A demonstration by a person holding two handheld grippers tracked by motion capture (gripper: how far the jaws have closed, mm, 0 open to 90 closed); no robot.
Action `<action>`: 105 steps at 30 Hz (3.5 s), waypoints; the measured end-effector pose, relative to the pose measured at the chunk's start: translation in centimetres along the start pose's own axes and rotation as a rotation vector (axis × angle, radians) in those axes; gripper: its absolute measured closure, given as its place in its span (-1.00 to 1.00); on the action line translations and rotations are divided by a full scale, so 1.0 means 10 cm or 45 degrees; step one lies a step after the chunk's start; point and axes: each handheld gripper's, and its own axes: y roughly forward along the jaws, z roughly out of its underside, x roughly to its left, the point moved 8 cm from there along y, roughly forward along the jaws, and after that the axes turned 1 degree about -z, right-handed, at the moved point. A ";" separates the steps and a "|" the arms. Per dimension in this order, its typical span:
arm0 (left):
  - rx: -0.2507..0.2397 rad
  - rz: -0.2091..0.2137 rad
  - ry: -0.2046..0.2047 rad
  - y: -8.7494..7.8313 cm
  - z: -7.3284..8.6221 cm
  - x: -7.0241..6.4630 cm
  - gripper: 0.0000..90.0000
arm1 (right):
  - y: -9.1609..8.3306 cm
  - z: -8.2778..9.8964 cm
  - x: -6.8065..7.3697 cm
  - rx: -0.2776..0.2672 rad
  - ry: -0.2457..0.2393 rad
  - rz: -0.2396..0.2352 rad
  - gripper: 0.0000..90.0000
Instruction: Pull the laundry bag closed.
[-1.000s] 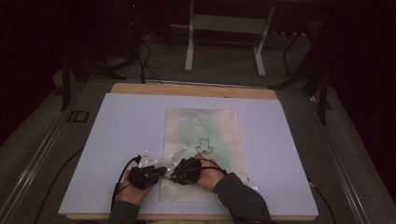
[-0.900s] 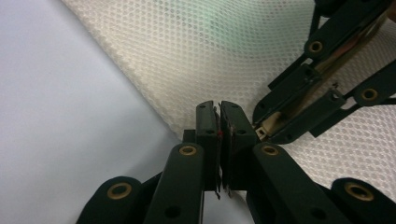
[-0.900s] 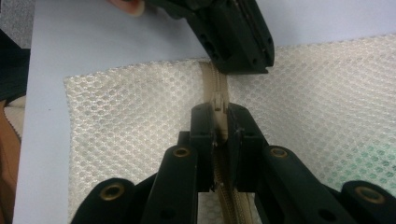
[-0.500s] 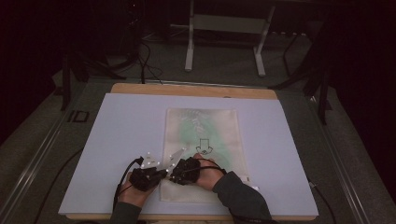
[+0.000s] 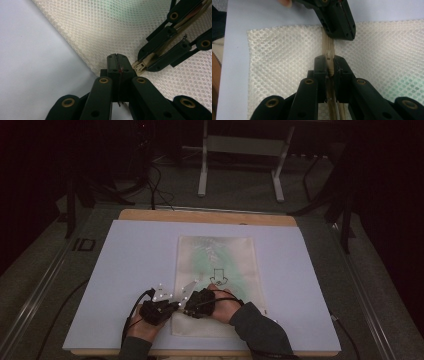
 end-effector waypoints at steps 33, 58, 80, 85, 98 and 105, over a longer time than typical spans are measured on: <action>0.002 0.005 -0.008 0.00 0.00 0.00 0.99 | -0.12 0.17 0.02 0.097 -0.036 0.014 0.83; 0.006 0.002 -0.004 0.00 0.00 0.00 0.99 | -0.14 0.19 0.03 0.126 -0.064 0.020 0.83; 0.007 0.001 0.001 0.00 0.00 0.00 0.99 | -0.21 0.28 0.03 0.147 -0.053 0.016 0.83; 0.009 0.000 0.002 0.00 0.00 0.00 0.99 | -0.21 0.29 0.03 0.148 -0.048 0.015 0.83; 0.011 -0.004 0.008 0.00 0.00 0.00 0.99 | -0.25 0.33 0.03 0.172 -0.052 0.016 0.83; 0.011 -0.004 0.006 0.00 0.00 0.00 0.99 | -0.27 0.35 0.03 0.177 -0.057 0.019 0.83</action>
